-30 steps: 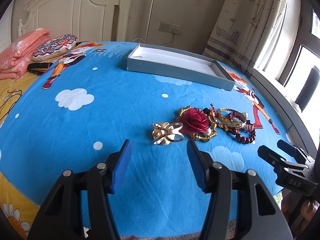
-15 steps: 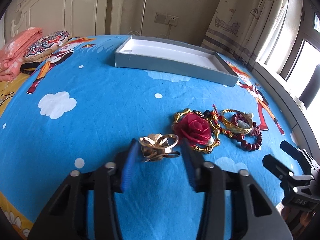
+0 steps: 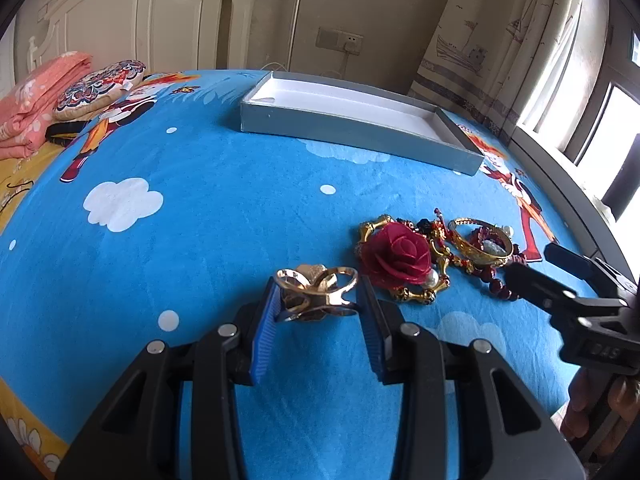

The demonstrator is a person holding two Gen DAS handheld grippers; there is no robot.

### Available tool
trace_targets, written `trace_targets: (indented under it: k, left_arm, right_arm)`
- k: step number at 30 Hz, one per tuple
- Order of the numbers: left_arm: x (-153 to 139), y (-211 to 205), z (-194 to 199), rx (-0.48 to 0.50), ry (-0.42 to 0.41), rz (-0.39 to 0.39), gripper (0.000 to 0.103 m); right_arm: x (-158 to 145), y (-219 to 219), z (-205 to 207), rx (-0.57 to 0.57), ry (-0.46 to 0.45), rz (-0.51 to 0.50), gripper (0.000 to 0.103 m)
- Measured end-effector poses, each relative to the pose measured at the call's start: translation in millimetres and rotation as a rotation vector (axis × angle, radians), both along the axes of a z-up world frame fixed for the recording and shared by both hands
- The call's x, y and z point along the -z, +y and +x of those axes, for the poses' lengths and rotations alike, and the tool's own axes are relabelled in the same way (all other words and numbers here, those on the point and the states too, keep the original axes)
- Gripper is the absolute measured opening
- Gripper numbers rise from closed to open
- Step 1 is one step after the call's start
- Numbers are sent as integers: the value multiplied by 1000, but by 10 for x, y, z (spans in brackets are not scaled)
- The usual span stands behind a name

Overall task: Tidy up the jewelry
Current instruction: 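Grasp the gold flower ring with the left gripper while the right gripper approaches the gold bangle, then lift the gold ring with the left gripper while the right gripper grasps and lifts the gold bangle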

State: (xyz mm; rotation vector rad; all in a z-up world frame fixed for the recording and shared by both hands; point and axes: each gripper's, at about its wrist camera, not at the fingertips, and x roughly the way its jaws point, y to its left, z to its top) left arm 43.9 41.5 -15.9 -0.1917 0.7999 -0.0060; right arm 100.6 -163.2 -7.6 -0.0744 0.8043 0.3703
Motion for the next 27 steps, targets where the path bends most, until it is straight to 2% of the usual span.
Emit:
trace_targets:
  k: [2, 6, 14, 16, 23, 24, 27]
  left_arm:
    - [2, 15, -9, -3, -2, -8, 38]
    - [12, 53, -7, -8, -3, -23, 38]
    - [20, 102, -25, -9, -13, -43, 38]
    - [19, 106, -30, -9, -14, -46, 38]
    - [18, 120, -37, -10, -15, -50, 38]
    - [19, 117, -38, -10, -15, -50, 38]
    - [12, 120, -47, -7, -16, -47, 38]
  right_arm:
    - [9, 58, 62, -10, 6, -15, 96]
    - [25, 160, 168, -3, 8, -57, 79]
    - [83, 307, 215, -31, 20, -102, 78]
    - [78, 309, 222, -24, 13, -111, 72]
    - [81, 321, 221, -18, 3, -122, 64]
    - [72, 308, 213, -13, -3, -115, 57]
    - [65, 256, 212, -11, 4, -80, 56]
